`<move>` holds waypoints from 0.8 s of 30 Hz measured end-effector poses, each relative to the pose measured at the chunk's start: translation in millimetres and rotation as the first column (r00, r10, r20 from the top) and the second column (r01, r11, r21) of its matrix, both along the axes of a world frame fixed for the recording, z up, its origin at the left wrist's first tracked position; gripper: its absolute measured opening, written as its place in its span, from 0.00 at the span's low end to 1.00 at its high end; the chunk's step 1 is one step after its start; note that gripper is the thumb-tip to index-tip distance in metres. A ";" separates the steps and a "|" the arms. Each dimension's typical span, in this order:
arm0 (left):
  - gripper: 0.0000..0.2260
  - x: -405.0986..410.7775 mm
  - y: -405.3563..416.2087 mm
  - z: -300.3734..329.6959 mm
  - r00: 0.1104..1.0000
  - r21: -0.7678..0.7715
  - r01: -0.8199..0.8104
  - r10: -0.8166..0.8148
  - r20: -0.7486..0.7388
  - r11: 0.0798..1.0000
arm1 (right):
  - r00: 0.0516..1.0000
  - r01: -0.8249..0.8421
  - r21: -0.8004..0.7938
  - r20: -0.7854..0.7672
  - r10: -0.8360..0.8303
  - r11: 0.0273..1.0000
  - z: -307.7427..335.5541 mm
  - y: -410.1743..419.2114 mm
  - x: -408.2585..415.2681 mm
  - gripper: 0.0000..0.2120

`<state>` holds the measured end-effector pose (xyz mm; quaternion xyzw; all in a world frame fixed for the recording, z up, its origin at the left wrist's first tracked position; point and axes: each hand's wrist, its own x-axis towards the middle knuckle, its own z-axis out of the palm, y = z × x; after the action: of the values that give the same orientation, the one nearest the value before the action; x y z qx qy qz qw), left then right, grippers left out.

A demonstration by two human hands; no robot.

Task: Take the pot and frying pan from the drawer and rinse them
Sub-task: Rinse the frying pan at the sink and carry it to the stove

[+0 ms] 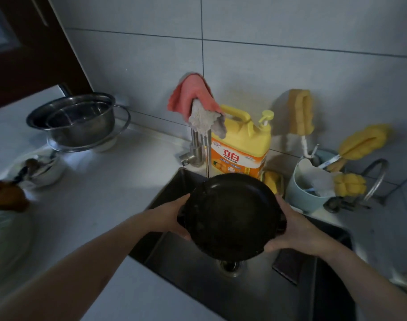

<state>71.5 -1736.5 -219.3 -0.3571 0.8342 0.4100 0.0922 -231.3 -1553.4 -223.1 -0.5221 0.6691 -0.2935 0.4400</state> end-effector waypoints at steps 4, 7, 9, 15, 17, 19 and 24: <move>0.45 11.6 -22.0 21.2 0.986 0.073 0.094 -0.103 0.130 0.993 | 0.996 0.029 0.108 0.080 -0.038 0.994 -15.7 5.3 21.3 0.65; 0.49 20.3 -31.2 32.1 0.983 0.008 0.092 -0.092 0.160 0.996 | 0.979 0.074 0.087 0.183 -0.089 0.993 -31.0 6.6 47.5 0.64; 0.53 25.6 -34.0 30.0 0.990 -0.067 0.060 -0.051 0.131 0.996 | 0.970 0.115 0.046 0.212 -0.122 0.992 -44.9 3.2 56.8 0.66; 0.58 17.9 -21.0 1.9 0.995 -0.248 -0.080 0.065 -0.071 0.965 | 0.972 0.183 -0.153 0.177 -0.156 0.971 -44.3 -9.5 50.4 0.71; 0.59 6.4 -13.5 -8.1 0.986 -0.347 -0.151 0.116 -0.121 0.926 | 0.981 0.185 -0.209 0.098 -0.168 0.960 -41.3 -12.8 41.8 0.72; 0.57 -5.6 -4.1 -15.6 0.972 -0.431 -0.195 0.117 -0.202 0.881 | 0.977 0.200 -0.246 -0.018 -0.210 0.948 -42.9 -13.4 32.9 0.73; 0.50 -17.3 16.9 -53.5 0.943 -0.558 -0.251 0.069 -0.327 0.791 | 0.920 0.266 -0.338 -0.191 -0.343 0.903 -56.6 8.0 16.7 0.70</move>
<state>54.3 -1719.6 -272.7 -0.3740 0.8907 0.1832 -0.1823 -214.6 -1545.4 -279.8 -0.5042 0.7385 -0.3922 0.2158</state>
